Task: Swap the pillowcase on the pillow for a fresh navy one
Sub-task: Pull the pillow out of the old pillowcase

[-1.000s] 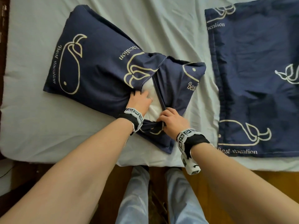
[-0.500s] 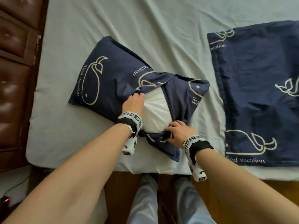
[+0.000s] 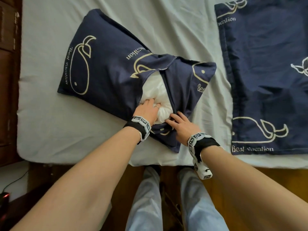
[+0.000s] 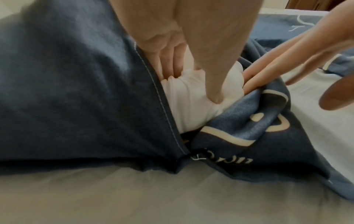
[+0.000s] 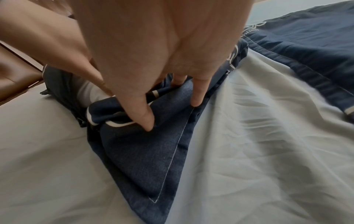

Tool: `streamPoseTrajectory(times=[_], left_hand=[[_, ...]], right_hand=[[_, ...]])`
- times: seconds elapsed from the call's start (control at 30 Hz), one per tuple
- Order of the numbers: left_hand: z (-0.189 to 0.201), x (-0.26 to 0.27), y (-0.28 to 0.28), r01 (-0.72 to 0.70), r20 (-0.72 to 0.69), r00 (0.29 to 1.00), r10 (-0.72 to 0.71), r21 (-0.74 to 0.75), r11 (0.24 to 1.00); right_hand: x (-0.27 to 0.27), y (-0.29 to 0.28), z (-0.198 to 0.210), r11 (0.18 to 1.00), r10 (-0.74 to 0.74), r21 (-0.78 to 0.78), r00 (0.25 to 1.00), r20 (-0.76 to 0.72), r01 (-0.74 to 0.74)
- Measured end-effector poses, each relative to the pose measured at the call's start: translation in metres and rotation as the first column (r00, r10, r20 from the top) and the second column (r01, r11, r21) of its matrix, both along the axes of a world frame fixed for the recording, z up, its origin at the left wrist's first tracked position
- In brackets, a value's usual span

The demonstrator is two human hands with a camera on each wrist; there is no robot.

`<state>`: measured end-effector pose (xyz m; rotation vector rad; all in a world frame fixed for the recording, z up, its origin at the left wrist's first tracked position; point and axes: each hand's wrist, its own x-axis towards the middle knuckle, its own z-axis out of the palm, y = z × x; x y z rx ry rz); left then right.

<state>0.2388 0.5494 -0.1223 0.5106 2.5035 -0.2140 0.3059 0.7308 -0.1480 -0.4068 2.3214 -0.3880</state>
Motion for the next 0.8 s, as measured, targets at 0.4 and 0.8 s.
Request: streamPoseTrajectory(times=[0.4, 0.8], left_hand=[[0.061, -0.034, 0.004, -0.214, -0.150, 0.965, 0.217, 0.038, 0.976], [0.111, -0.076, -0.020, -0.347, -0.089, 0.930, 0.356, 0.101, 0.932]], right_hand=[[0.000, -0.013, 0.020, 0.973, -0.176, -0.156, 0.984, -0.038, 0.168], [0.023, -0.019, 0.024, 0.995, -0.020, 0.096, 0.998, 0.058, 0.014]])
